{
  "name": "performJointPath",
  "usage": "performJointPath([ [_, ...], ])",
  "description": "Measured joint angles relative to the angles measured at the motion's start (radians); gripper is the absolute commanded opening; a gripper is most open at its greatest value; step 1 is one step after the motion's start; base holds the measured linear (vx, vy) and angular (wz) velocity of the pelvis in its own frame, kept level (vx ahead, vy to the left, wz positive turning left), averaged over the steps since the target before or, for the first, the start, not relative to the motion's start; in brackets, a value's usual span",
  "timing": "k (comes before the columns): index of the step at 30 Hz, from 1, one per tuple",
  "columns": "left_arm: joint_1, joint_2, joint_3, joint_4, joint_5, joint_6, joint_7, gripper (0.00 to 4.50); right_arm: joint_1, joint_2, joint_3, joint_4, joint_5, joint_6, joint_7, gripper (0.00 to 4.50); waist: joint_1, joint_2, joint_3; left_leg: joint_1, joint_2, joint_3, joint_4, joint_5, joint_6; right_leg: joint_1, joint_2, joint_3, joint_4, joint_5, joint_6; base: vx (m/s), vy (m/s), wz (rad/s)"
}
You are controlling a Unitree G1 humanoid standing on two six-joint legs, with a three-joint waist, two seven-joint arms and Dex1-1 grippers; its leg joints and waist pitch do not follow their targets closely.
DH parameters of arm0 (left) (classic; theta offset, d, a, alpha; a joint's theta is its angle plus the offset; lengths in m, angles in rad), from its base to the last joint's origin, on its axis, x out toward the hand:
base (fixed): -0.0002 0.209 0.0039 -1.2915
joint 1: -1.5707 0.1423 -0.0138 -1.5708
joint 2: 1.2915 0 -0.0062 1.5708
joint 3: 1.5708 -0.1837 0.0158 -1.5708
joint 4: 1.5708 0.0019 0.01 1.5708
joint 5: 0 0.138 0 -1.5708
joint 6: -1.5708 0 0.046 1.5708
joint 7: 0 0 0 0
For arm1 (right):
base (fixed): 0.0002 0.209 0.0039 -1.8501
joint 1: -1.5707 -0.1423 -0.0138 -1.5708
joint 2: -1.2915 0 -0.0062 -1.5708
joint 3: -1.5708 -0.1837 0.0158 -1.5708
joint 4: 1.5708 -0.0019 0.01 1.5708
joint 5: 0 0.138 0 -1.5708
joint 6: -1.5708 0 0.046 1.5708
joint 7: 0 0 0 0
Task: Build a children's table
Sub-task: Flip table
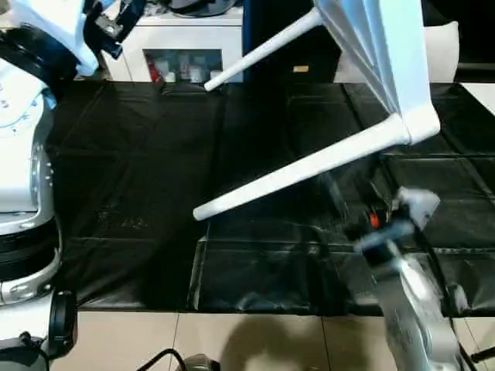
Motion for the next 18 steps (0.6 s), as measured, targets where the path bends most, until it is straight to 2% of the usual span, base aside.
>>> performJointPath([
  [4, 0.008, -0.001, 0.007, -0.009, -0.001, 0.001, 0.000, 2.40, -0.120, 0.008, -0.033, 0.102, 0.039, 0.015, 0.023, 4.50, 0.000, -0.002, 0.000, 0.000, 0.000, 0.000, 0.000, 0.000, 0.000, 0.000, 0.000, 0.000, 0.000, 0.000, 0.000, 0.000, 0.000, 0.00],
  [7, 0.016, -0.003, 0.015, -0.020, -0.005, 0.000, 0.000, 2.40, -0.159, 0.013, -0.037, 0.147, 0.044, 0.022, 0.039, 4.50, 0.001, -0.002, 0.000, -0.001, 0.000, 0.000, 0.000, 0.000, 0.000, -0.001, 0.000, 0.000, 0.000, 0.000, 0.000, 0.000, 0.000, 0.00],
  [10, 0.032, -0.017, 0.037, -0.026, -0.021, 0.000, 0.009, 2.40, -0.230, 0.022, -0.058, 0.188, 0.067, 0.050, 0.063, 4.50, 0.001, -0.004, 0.000, -0.002, 0.000, 0.001, 0.000, 0.001, 0.002, -0.002, 0.000, 0.000, 0.001, 0.000, -0.001, 0.000, 0.000, 0.00],
  [13, 0.078, -0.029, 0.086, -0.048, -0.043, -0.010, 0.021, 2.40, -0.244, -0.007, -0.062, 0.149, 0.119, 0.099, 0.102, 4.50, 0.002, -0.007, 0.001, -0.002, 0.000, 0.001, 0.000, 0.003, 0.005, -0.002, 0.000, 0.000, 0.001, 0.000, 0.000, 0.000, 0.000, 0.00],
  [18, 0.148, -0.053, 0.146, -0.072, -0.063, -0.031, 0.051, 2.36, -0.244, -0.044, -0.059, 0.069, 0.158, 0.140, 0.127, 4.50, 0.008, -0.022, 0.001, -0.002, 0.002, 0.001, 0.000, 0.003, 0.005, -0.001, 0.000, -0.001, 0.001, 0.000, 0.000, 0.000, 0.000, 0.00],
])
